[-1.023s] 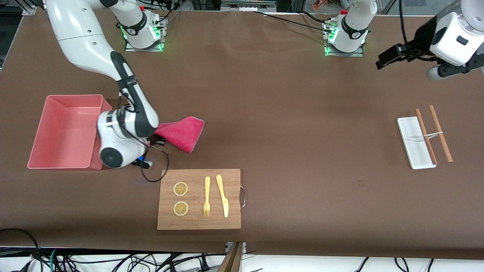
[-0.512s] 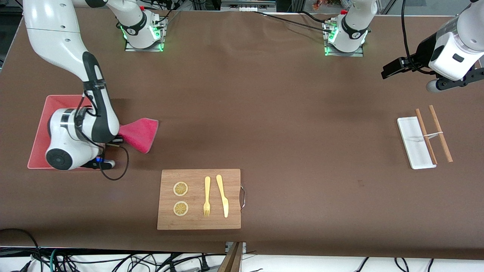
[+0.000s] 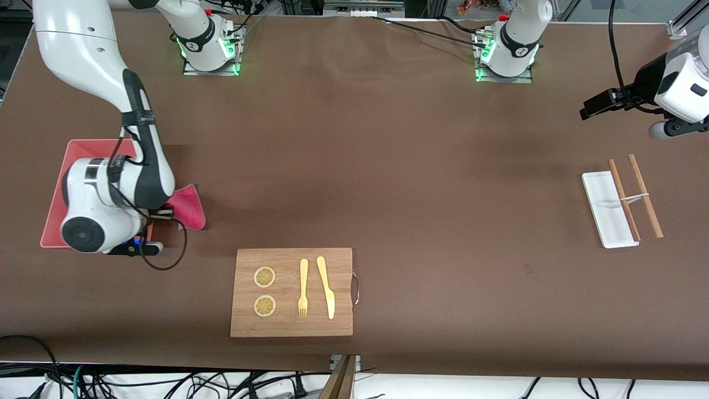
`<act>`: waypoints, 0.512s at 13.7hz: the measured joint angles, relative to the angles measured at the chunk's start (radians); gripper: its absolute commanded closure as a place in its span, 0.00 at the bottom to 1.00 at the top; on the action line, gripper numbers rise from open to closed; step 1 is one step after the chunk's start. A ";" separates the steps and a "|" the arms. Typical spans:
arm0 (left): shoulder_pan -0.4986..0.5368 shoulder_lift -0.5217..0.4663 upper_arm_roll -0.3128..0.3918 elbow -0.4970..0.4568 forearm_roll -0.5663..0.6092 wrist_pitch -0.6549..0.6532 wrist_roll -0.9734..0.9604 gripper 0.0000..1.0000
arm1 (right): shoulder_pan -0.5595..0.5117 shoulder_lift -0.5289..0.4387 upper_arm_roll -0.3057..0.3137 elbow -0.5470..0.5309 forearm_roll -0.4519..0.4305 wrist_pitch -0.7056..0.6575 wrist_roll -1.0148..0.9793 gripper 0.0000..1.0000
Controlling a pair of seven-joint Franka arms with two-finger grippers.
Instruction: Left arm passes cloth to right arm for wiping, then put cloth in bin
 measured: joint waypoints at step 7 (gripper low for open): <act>-0.149 0.081 0.149 0.053 0.018 0.072 0.085 0.00 | 0.052 0.052 0.209 -0.002 -0.002 0.079 0.531 1.00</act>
